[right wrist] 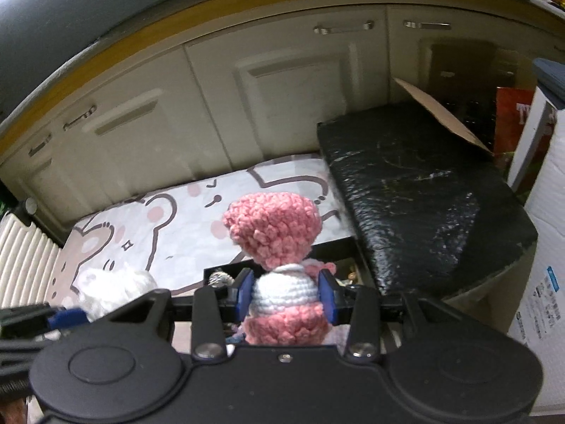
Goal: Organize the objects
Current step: 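Lift and carry the yarn ball and pink doll over the black box, then open the left gripper to drop the yarn ball while the right gripper lowers and releases the doll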
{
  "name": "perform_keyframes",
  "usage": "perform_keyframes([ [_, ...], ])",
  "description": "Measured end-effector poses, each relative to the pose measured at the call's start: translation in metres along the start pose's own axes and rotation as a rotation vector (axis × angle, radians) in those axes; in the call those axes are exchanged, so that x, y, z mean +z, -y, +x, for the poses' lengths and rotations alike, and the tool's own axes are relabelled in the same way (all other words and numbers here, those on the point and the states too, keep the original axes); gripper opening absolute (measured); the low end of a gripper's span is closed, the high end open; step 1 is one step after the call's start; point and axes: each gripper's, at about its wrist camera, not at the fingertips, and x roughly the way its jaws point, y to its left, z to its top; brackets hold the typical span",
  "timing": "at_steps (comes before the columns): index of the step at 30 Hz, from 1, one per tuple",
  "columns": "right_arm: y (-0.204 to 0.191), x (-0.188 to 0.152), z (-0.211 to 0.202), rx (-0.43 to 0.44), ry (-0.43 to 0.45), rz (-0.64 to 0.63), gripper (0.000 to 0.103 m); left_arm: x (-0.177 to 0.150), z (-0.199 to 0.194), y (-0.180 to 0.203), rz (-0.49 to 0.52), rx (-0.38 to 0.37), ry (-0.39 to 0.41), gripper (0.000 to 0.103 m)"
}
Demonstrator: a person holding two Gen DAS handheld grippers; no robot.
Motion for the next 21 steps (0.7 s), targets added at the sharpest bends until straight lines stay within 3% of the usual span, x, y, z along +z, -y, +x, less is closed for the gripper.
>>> perform_keyframes([
  [6,0.014,0.002,-0.005,-0.005,0.021,0.012,0.041,-0.005,0.032,0.023,0.026,-0.071,-0.052,0.036],
  [17,0.034,-0.001,0.001,-0.03,0.009,-0.018,0.041,-0.017,0.101,0.053,-0.014,-0.205,-0.153,0.036],
  [19,0.04,-0.002,0.005,-0.033,0.006,-0.024,0.041,-0.019,0.109,0.058,-0.007,-0.222,-0.162,0.039],
  [21,0.045,-0.002,0.008,-0.037,-0.001,-0.024,0.041,-0.02,0.115,0.058,-0.022,-0.232,-0.168,0.05],
])
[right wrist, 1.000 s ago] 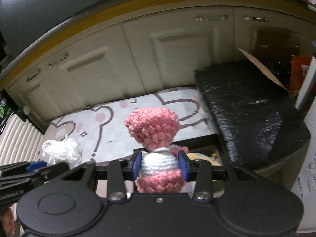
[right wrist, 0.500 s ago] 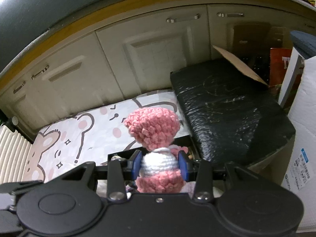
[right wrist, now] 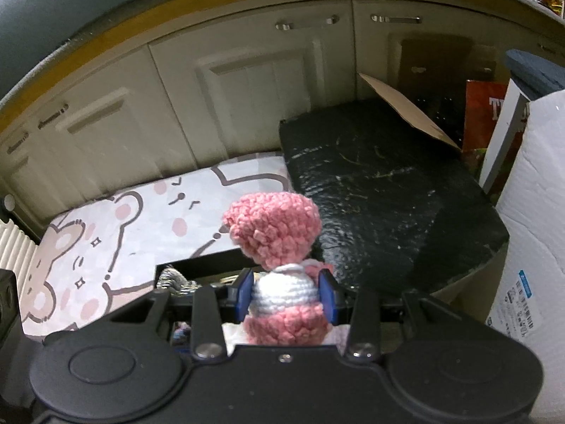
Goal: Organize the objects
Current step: 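Open the left gripper to drop the yarn ball while the right gripper lowers and releases the doll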
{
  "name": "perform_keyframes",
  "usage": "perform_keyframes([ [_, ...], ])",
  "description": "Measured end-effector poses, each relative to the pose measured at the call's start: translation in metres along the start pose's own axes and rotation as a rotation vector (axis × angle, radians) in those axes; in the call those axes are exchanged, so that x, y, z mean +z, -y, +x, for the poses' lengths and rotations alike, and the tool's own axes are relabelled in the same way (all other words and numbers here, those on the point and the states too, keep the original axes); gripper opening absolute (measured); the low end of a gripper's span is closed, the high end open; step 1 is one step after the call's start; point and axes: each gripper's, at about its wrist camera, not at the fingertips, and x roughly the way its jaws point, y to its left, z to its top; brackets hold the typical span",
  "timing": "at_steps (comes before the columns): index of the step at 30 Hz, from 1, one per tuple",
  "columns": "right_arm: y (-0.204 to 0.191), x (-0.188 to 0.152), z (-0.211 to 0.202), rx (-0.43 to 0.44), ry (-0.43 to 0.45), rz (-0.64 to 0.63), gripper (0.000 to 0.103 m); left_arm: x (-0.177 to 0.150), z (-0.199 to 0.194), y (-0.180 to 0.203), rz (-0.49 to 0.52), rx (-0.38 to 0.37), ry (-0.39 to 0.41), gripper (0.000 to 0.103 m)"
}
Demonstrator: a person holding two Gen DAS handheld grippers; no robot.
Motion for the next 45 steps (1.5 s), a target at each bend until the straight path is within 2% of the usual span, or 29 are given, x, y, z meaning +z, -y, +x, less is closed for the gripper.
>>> perform_keyframes([
  [1,0.002,0.0,0.002,-0.001,-0.003,0.0,0.041,0.0,0.003,-0.002,-0.012,-0.003,-0.01,0.056],
  [2,0.003,-0.001,0.003,-0.002,-0.006,-0.002,0.041,0.001,0.004,-0.003,-0.021,0.003,-0.015,0.069],
  [3,0.003,-0.001,0.004,-0.001,-0.009,-0.005,0.041,0.002,0.005,-0.005,-0.024,0.015,-0.018,0.075],
  [10,-0.005,-0.002,0.014,0.045,-0.002,-0.09,0.041,0.011,-0.01,-0.022,-0.016,0.135,-0.042,0.075],
  [14,-0.02,-0.005,0.02,0.077,-0.017,-0.192,0.041,0.014,-0.022,-0.037,-0.032,0.199,-0.048,0.075],
  [21,-0.037,-0.017,0.037,0.122,-0.071,-0.363,0.041,0.015,-0.042,-0.049,-0.027,0.261,-0.052,0.075],
  [28,-0.054,-0.035,0.051,0.145,-0.13,-0.538,0.043,0.016,-0.051,-0.054,-0.034,0.274,-0.046,0.075],
  [29,-0.057,-0.039,0.053,0.149,-0.145,-0.565,0.046,0.016,-0.051,-0.054,-0.034,0.273,-0.047,0.075],
  [31,-0.062,-0.044,0.055,0.125,-0.146,-0.601,0.061,0.016,-0.051,-0.054,-0.033,0.273,-0.05,0.075],
  [32,-0.063,-0.044,0.053,0.104,-0.138,-0.61,0.073,0.016,-0.051,-0.054,-0.033,0.273,-0.051,0.075],
  [33,-0.061,-0.042,0.048,0.097,-0.118,-0.597,0.077,0.016,-0.051,-0.054,-0.032,0.272,-0.052,0.075],
  [35,-0.052,-0.032,0.04,0.121,-0.085,-0.514,0.077,0.016,-0.051,-0.055,-0.035,0.271,-0.051,0.075],
  [37,-0.044,-0.024,0.034,0.13,-0.066,-0.446,0.073,0.017,-0.051,-0.055,-0.036,0.27,-0.049,0.075],
  [39,-0.039,-0.021,0.03,0.119,-0.071,-0.421,0.054,0.017,-0.052,-0.055,-0.037,0.269,-0.048,0.075],
  [42,-0.035,-0.023,0.031,0.119,-0.148,-0.414,0.034,0.017,-0.052,-0.055,-0.037,0.268,-0.046,0.075],
  [45,-0.034,-0.032,0.036,0.121,-0.23,-0.43,0.033,0.018,-0.053,-0.056,-0.037,0.263,-0.043,0.075],
])
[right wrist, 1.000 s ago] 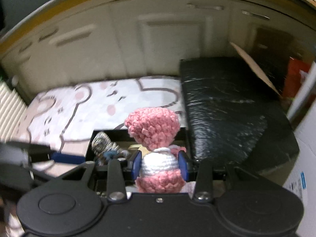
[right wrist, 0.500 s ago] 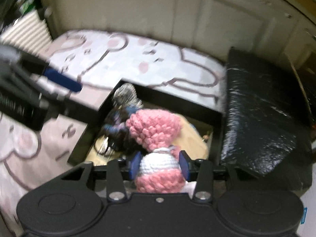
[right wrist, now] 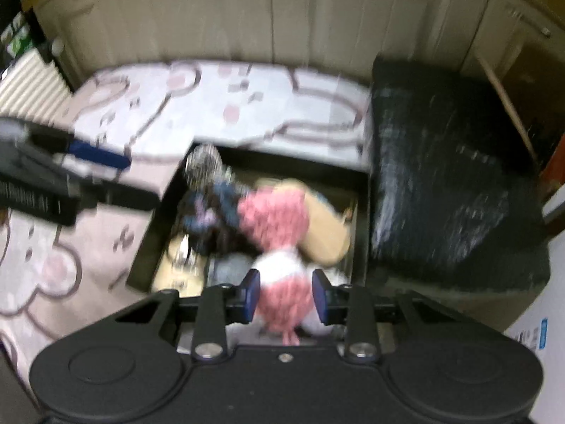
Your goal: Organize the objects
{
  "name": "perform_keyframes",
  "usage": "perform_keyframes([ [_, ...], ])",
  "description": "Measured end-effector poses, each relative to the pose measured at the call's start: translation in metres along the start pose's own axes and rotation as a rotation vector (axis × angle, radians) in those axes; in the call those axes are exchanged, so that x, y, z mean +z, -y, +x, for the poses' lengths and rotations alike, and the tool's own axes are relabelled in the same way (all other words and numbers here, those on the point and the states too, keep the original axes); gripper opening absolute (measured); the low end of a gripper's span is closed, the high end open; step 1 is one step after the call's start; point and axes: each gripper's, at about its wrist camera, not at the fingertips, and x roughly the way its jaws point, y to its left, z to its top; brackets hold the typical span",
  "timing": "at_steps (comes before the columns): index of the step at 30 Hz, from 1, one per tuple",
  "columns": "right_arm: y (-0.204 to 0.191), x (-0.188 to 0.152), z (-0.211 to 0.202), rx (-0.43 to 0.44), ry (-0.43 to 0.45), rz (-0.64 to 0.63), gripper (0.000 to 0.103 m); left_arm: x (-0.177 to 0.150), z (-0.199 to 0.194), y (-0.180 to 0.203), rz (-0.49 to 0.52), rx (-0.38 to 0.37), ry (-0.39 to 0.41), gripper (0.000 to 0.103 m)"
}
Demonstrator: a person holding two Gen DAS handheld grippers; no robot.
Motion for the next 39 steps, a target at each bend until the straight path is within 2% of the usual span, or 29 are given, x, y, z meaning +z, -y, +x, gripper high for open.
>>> perform_keyframes([
  [5,-0.002,-0.001,0.013,0.017,-0.044,0.01,0.032,0.001,0.001,0.0,0.0,-0.003,-0.001,0.075],
  [13,-0.014,0.007,0.037,-0.035,-0.042,-0.06,0.034,-0.001,0.005,-0.003,0.007,0.01,-0.02,0.075],
  [17,-0.014,0.006,0.038,-0.039,-0.042,-0.055,0.035,-0.001,0.005,-0.002,0.007,0.016,-0.022,0.075],
  [20,-0.011,0.006,0.032,-0.028,-0.038,-0.03,0.036,0.0,0.004,-0.002,0.011,0.02,-0.021,0.075],
  [25,-0.002,0.007,0.011,0.018,0.026,0.074,0.038,0.0,-0.002,-0.002,0.01,0.032,-0.012,0.075],
  [28,-0.001,0.008,-0.003,0.007,0.06,0.111,0.048,0.0,-0.007,-0.001,0.009,0.042,-0.005,0.075],
  [30,-0.002,0.009,-0.011,-0.016,0.074,0.119,0.06,0.0,-0.011,-0.001,0.01,0.049,0.002,0.078],
  [39,-0.004,0.002,-0.045,-0.108,0.11,0.201,0.075,-0.003,-0.042,-0.001,0.011,0.09,0.052,0.09],
])
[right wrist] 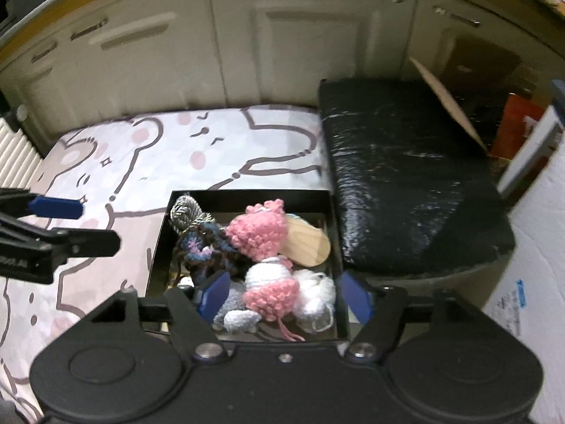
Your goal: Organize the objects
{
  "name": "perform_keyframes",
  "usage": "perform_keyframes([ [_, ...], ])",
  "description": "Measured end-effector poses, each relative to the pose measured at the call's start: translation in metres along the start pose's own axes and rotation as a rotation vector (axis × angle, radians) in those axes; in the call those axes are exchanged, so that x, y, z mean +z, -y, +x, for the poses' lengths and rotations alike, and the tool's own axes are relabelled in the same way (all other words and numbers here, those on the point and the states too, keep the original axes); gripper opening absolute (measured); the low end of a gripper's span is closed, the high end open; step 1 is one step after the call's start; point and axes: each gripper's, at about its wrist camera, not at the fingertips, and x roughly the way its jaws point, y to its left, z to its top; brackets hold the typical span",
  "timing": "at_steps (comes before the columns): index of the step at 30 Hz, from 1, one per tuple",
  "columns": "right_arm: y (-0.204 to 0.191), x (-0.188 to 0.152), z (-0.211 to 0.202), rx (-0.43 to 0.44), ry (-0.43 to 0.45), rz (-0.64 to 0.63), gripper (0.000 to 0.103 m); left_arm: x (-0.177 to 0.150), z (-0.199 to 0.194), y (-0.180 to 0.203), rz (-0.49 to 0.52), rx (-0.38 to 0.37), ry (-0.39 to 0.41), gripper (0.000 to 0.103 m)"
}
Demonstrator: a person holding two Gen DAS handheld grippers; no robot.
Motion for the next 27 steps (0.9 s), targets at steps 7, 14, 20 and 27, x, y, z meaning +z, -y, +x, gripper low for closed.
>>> perform_keyframes([
  [7,-0.009,-0.004,-0.02,-0.041,0.013,0.025,0.087,-0.004,-0.036,0.001,0.003,0.041,0.06,0.101],
  [14,-0.018,-0.007,-0.051,-0.067,0.06,0.079,0.098,-0.013,-0.063,0.001,0.011,0.113,0.081,0.103],
  [20,-0.025,-0.017,-0.073,-0.072,0.07,0.087,0.098,-0.019,-0.089,0.003,-0.01,0.12,0.122,0.103],
  [27,-0.03,-0.034,-0.098,-0.097,0.074,0.094,0.098,-0.033,-0.109,0.009,-0.013,0.166,0.12,0.103],
])
